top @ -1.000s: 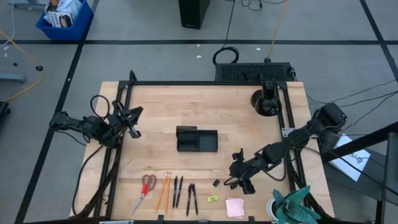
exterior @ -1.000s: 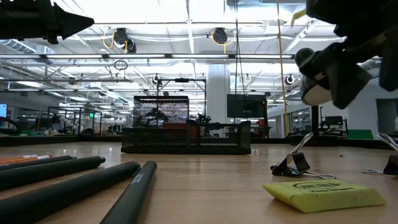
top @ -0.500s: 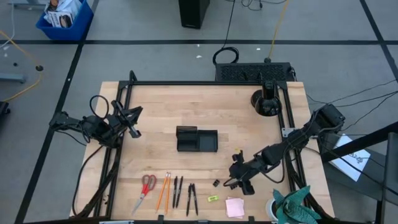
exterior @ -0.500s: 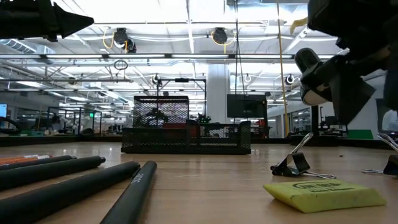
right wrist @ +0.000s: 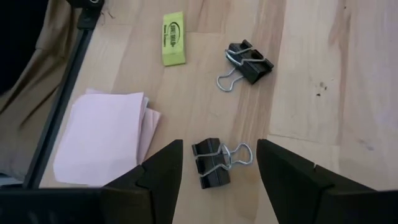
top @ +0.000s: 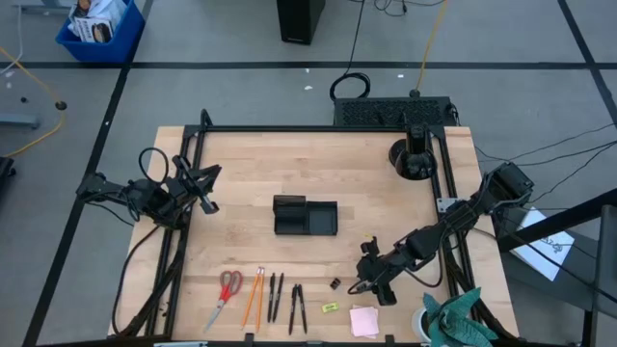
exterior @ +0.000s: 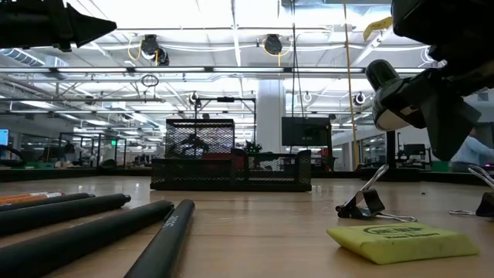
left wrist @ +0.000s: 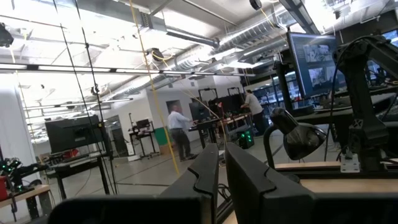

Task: Pick and place office supplies into organizer
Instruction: Put the black binder clip into the black desk organizer

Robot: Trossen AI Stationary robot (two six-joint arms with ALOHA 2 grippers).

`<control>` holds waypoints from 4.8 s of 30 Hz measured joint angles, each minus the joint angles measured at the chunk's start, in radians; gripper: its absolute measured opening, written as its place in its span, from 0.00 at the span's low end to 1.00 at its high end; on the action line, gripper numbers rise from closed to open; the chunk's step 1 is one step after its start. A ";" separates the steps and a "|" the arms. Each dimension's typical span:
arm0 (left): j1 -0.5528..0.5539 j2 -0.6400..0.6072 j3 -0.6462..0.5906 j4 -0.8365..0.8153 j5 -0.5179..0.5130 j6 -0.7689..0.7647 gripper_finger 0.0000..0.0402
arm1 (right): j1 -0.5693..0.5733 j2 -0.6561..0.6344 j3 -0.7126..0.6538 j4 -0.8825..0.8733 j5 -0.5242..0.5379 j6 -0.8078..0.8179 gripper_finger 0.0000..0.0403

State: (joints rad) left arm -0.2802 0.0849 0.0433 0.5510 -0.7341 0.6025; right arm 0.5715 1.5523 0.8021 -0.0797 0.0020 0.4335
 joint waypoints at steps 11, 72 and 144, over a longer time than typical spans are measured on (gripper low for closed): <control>0.000 0.000 0.000 0.000 0.000 0.001 0.09 | 0.000 0.012 0.000 0.003 0.025 -0.003 0.49; 0.000 0.000 0.000 0.002 -0.001 0.025 0.09 | -0.246 0.054 0.203 0.336 0.222 -0.668 0.00; 0.000 0.000 0.000 -0.001 -0.008 0.104 0.09 | -0.426 0.435 0.204 0.631 0.206 -0.705 0.01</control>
State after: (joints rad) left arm -0.2802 0.0849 0.0433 0.5499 -0.7425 0.7062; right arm 0.1459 1.9869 1.0065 0.5510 0.2085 -0.2713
